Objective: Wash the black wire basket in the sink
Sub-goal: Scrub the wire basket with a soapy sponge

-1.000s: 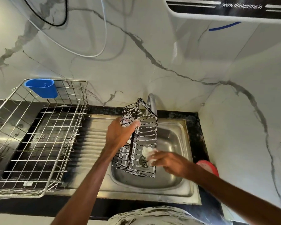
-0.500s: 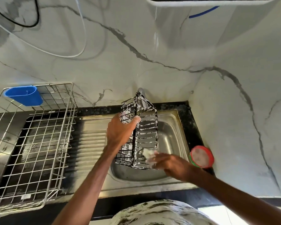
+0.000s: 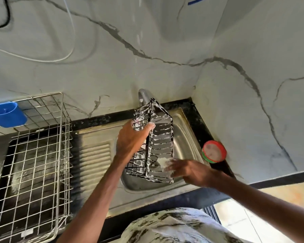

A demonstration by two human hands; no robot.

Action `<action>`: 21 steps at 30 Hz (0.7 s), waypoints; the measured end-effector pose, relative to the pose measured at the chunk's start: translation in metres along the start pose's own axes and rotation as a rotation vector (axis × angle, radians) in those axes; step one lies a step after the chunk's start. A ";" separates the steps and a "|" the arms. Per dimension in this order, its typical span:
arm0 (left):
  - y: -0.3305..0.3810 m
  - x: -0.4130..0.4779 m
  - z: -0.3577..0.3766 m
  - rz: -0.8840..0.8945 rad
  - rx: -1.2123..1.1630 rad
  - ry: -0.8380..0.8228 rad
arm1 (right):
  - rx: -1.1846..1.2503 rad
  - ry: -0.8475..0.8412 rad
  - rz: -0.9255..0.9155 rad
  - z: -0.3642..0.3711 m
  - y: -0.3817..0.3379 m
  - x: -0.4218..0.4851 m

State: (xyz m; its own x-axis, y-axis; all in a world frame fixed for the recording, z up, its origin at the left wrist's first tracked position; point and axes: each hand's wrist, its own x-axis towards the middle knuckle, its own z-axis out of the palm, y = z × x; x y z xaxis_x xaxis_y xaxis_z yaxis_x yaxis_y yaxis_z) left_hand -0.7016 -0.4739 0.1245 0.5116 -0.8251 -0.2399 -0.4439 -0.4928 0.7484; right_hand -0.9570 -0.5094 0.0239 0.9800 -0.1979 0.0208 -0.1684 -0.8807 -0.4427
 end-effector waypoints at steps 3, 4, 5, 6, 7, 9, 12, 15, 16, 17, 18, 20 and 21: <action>-0.005 -0.003 0.000 -0.029 0.023 -0.053 | 0.094 -0.107 0.070 -0.001 0.003 0.008; -0.009 -0.004 0.002 -0.035 0.028 -0.057 | 0.098 -0.147 0.072 -0.004 0.007 0.015; -0.013 -0.004 0.004 -0.033 0.030 -0.052 | 0.081 -0.176 0.075 -0.010 0.008 0.023; -0.016 -0.003 0.005 -0.028 0.022 -0.041 | 0.063 -0.185 0.084 -0.015 0.010 0.031; -0.020 -0.002 0.006 -0.026 0.013 -0.039 | 0.062 -0.168 0.105 -0.019 0.010 0.039; -0.022 -0.001 0.004 -0.007 0.002 -0.045 | 0.056 -0.124 0.138 -0.025 0.015 0.052; -0.029 -0.005 -0.001 0.047 0.004 -0.051 | -0.134 -0.115 0.117 -0.038 0.029 0.071; -0.040 -0.007 0.001 0.067 0.032 -0.053 | -0.371 -0.115 0.051 -0.055 0.052 0.087; -0.044 -0.006 0.003 0.077 0.031 -0.041 | -0.433 -0.100 0.056 -0.058 0.056 0.090; -0.047 -0.004 0.006 0.084 0.031 -0.025 | -0.487 -0.089 0.071 -0.060 0.054 0.093; -0.049 -0.002 0.008 0.091 0.026 -0.010 | -0.545 -0.069 0.082 -0.059 0.049 0.097; -0.046 -0.003 0.009 0.077 0.025 0.027 | -0.618 -0.071 0.148 -0.050 0.035 0.101; -0.041 -0.007 0.006 0.059 0.020 0.034 | -0.603 -0.098 0.220 -0.043 0.028 0.101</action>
State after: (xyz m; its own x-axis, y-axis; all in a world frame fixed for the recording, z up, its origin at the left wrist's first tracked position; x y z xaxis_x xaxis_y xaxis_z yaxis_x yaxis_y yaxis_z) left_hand -0.6919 -0.4496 0.0920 0.5091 -0.8429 -0.1743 -0.4883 -0.4496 0.7480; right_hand -0.8672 -0.5725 0.0518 0.9161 -0.3863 -0.1077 -0.3684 -0.9167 0.1545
